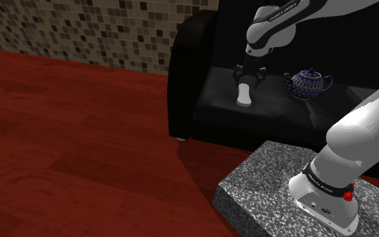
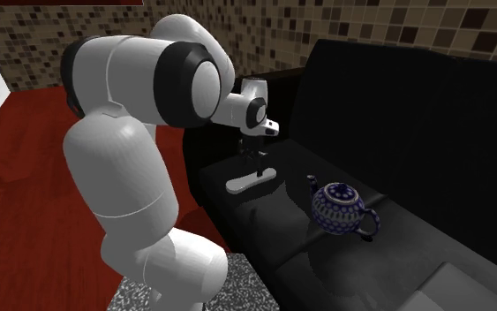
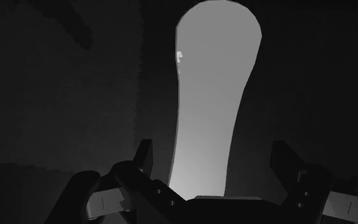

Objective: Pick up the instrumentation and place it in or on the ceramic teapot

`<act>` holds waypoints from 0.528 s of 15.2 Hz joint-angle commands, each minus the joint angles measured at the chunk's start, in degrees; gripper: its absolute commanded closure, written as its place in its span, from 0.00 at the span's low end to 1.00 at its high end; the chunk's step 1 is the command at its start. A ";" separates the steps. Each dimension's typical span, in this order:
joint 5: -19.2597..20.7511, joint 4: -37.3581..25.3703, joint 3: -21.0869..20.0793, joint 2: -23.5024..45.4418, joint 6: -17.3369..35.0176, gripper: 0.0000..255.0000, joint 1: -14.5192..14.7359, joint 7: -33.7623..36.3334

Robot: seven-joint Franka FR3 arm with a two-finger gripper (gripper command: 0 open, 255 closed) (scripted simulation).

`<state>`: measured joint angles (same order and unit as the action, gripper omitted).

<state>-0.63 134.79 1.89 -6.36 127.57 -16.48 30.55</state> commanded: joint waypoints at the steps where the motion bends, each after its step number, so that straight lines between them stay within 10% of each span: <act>1: -0.04 0.58 0.19 1.08 1.81 0.00 -0.23 0.40; 8: -0.22 2.37 0.19 3.78 6.30 0.00 -0.19 0.27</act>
<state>-0.83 137.10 2.07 -2.82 133.55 -16.67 30.84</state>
